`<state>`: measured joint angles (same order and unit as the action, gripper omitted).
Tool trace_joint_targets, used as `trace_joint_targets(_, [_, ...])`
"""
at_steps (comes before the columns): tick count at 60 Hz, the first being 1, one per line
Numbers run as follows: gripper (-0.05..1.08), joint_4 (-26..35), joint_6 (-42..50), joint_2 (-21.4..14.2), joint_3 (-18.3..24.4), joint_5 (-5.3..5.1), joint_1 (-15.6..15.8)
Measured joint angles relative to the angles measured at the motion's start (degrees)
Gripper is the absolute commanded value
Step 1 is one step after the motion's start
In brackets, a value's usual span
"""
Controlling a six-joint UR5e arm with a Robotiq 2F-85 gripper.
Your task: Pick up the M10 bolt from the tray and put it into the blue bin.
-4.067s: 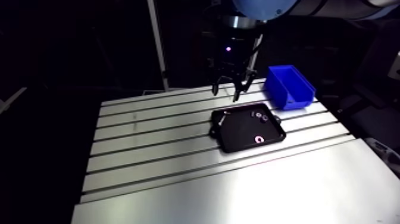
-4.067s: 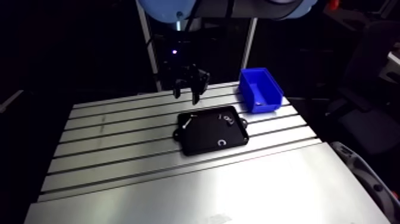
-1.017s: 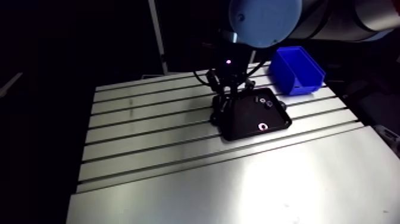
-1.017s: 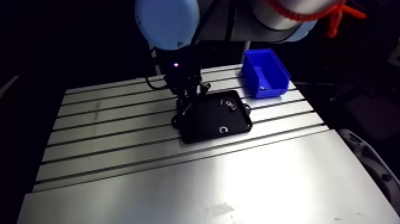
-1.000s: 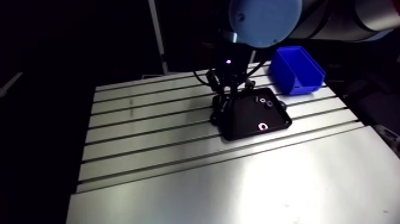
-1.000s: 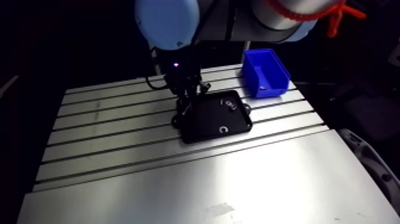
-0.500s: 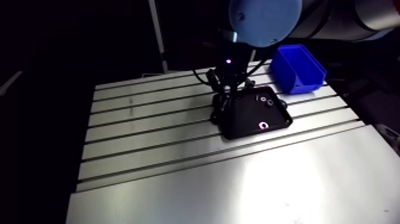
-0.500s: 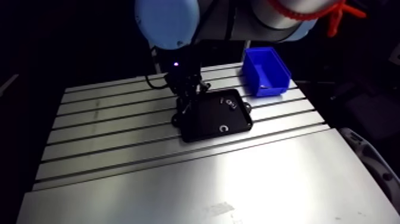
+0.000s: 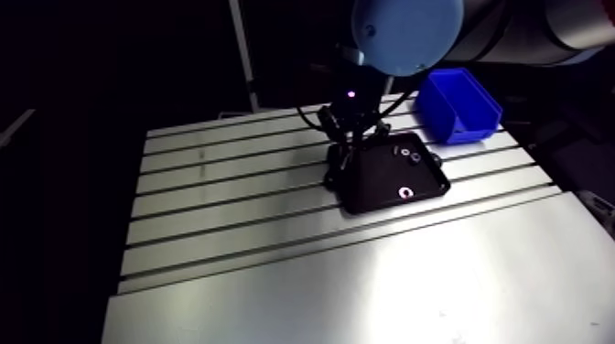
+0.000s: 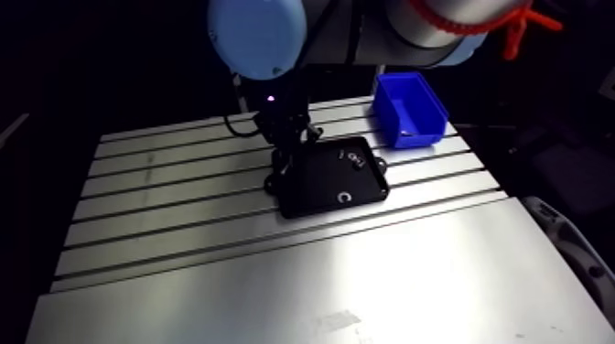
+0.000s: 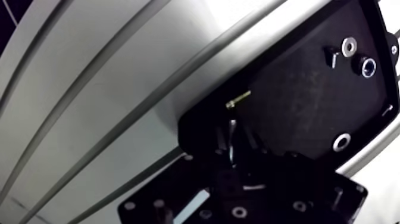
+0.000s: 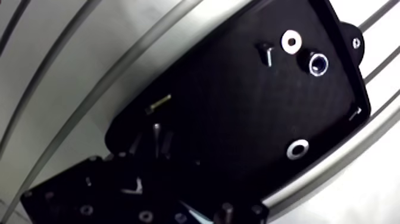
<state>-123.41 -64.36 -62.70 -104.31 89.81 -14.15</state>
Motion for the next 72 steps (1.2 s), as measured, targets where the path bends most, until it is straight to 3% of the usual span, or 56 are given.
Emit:
trace_joint_targets(46, [0.78, -0.87, -0.10, 0.00, -0.50, 0.12, 0.08])
trace_joint_targets(72, [0.91, -3.03, -1.49, -0.15, -0.89, 0.37, 0.06])
